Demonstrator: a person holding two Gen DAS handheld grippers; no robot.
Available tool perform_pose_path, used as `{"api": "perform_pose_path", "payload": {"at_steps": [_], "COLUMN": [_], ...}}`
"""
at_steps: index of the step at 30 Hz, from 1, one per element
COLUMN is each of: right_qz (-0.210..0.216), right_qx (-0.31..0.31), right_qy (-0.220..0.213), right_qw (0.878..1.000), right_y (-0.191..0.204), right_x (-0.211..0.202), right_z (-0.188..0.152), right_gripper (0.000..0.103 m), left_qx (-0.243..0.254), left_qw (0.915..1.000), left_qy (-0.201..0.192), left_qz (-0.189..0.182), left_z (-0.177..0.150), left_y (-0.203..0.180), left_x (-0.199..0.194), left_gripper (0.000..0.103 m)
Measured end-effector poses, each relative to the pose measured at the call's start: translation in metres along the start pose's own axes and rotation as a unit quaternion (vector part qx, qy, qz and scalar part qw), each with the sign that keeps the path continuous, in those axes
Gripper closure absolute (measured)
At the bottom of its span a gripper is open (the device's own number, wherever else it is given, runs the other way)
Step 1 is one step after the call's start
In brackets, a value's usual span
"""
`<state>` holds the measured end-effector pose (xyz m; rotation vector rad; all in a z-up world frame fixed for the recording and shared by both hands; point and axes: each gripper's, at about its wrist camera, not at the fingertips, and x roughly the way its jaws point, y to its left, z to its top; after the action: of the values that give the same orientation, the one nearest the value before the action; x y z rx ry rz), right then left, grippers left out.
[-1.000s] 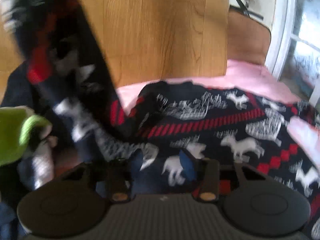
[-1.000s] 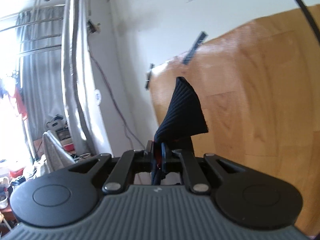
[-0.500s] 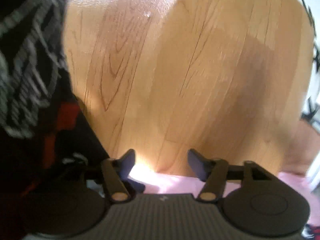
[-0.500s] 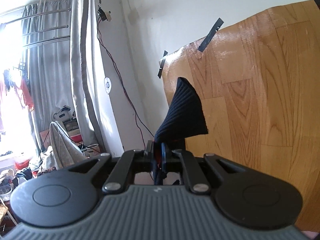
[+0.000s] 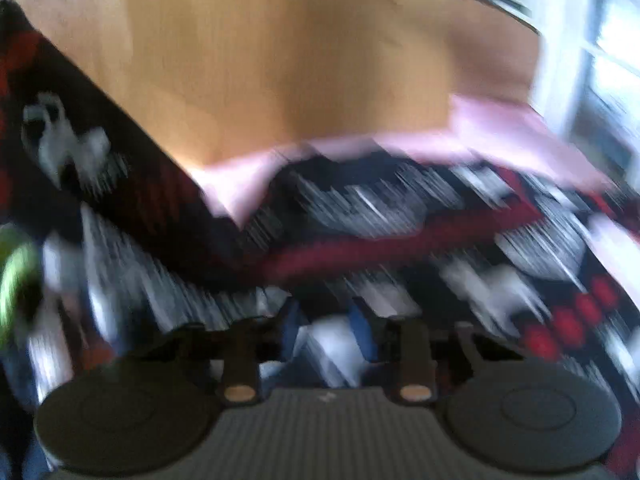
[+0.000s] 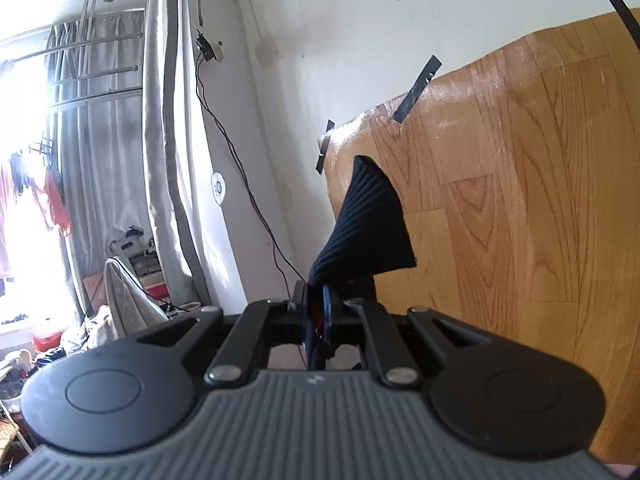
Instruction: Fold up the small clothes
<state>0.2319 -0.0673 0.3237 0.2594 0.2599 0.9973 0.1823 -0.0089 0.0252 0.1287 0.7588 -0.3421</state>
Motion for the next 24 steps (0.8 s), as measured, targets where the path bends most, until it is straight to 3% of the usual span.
{"api": "perform_pose_path", "payload": {"at_steps": [2,4,6,8,11,13,15,17,21,24], "right_qz": [0.001,0.000,-0.003,-0.008,-0.013,-0.015,-0.013,-0.016,-0.038,-0.077], "right_qx": [-0.005,-0.008,-0.006,-0.003,0.000,0.009,0.012,0.014,0.010,0.034], "right_qy": [0.004,0.008,0.009,0.011,0.009,0.004,0.000,-0.001,-0.015,-0.030], "right_qw": [1.000,1.000,1.000,1.000,1.000,1.000,1.000,1.000,0.999,0.996], "right_y": [0.003,0.005,0.003,-0.002,-0.009,-0.014,-0.017,-0.019,-0.030,-0.054], "right_x": [0.001,0.001,0.002,0.001,-0.002,-0.004,-0.007,-0.014,-0.052,-0.096], "right_z": [-0.002,-0.004,-0.005,-0.005,-0.007,-0.006,-0.006,-0.007,-0.015,-0.032], "right_gripper": [0.093,0.093,0.093,0.093,0.093,0.093,0.093,0.093,0.093,0.093], "left_qx": [-0.063,-0.129,-0.175,-0.195,-0.168,-0.101,-0.043,-0.015,0.003,-0.004], "left_qw": [0.9972,0.9878,0.9787,0.9784,0.9847,0.9930,0.9959,0.9947,0.9845,0.9820], "left_qy": [-0.033,-0.074,-0.075,-0.049,-0.040,-0.045,-0.054,-0.065,-0.093,-0.125], "left_qz": [0.023,0.046,0.076,0.046,-0.023,-0.043,-0.058,-0.079,-0.149,-0.142], "left_z": [0.030,0.053,0.062,0.060,0.040,0.017,-0.007,-0.028,-0.062,-0.065], "left_y": [0.025,0.048,0.062,0.065,0.044,0.018,0.001,-0.008,-0.001,0.014], "left_x": [0.013,0.023,0.034,0.035,0.008,-0.023,-0.051,-0.079,-0.131,-0.161], "left_gripper": [0.075,0.070,0.067,0.065,0.055,0.050,0.050,0.050,0.044,0.039]}}
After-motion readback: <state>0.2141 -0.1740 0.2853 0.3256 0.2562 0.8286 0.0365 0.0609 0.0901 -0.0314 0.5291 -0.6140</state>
